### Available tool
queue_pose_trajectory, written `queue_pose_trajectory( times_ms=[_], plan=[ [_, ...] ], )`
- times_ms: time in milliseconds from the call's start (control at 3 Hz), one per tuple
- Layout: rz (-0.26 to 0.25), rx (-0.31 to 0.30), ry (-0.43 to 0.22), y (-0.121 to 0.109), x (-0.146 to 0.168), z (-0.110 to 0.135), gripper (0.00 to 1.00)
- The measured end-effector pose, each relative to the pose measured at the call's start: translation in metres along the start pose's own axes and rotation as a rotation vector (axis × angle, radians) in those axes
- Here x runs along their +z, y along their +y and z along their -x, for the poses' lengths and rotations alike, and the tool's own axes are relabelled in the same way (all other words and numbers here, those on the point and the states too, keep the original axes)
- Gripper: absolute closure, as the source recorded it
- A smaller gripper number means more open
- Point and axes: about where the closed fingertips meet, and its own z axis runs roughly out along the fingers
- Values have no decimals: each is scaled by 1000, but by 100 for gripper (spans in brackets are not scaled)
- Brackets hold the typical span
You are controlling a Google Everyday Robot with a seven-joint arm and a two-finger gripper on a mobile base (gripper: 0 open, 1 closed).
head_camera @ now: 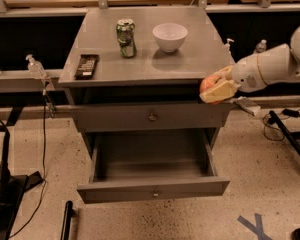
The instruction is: Place apple into middle drawer
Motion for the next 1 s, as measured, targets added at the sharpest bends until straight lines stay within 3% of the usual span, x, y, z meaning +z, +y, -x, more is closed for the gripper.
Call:
queue_pose_trajectory(
  times_ms=[333, 667, 1000],
  plan=[
    [-26, -12, -149, 4, 30, -57, 100],
    [-21, -55, -247, 9, 57, -110, 100],
    [-18, -59, -239, 9, 57, -104, 100]
  ],
)
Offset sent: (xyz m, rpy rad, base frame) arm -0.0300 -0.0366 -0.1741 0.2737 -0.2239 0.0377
